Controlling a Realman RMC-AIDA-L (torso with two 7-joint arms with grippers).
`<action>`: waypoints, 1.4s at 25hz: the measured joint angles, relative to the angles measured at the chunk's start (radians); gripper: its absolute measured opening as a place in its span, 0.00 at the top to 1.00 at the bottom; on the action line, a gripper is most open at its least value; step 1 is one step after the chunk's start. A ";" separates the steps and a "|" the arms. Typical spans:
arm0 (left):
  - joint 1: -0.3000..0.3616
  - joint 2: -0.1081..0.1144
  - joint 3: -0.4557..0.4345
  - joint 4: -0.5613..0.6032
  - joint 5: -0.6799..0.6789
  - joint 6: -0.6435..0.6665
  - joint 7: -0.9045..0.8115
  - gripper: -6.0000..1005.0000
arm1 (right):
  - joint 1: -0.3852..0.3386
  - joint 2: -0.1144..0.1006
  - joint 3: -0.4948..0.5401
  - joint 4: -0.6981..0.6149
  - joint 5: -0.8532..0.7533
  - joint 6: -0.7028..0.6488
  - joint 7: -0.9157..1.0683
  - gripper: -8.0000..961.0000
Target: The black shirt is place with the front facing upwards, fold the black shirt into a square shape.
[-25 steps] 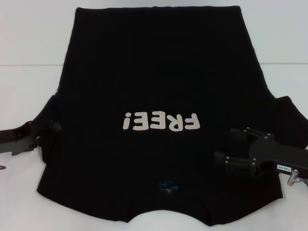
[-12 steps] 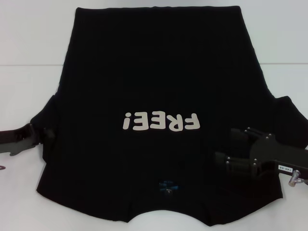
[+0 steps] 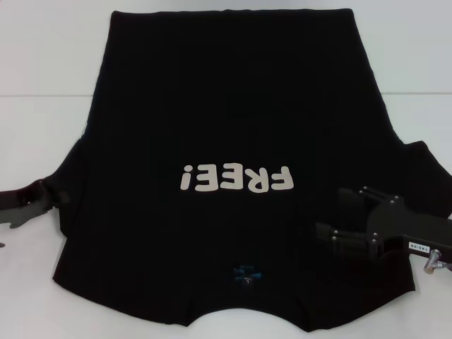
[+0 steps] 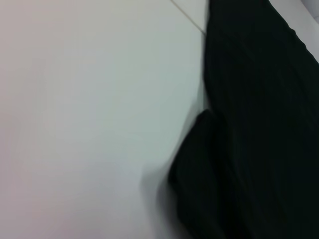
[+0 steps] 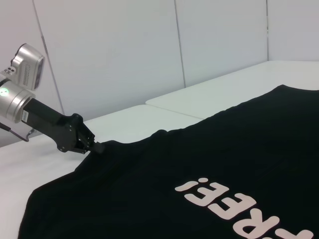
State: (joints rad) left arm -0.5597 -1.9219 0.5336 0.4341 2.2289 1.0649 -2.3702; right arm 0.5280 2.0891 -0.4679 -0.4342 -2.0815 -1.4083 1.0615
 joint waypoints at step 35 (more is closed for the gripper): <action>0.101 -0.048 -0.168 0.131 -0.011 0.016 0.023 0.99 | 0.009 0.000 0.002 -0.001 0.002 0.000 0.000 0.07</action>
State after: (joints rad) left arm -0.4585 -1.9696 0.3651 0.5651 2.2180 1.0811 -2.3474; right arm 0.5369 2.0891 -0.4663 -0.4357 -2.0799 -1.4082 1.0615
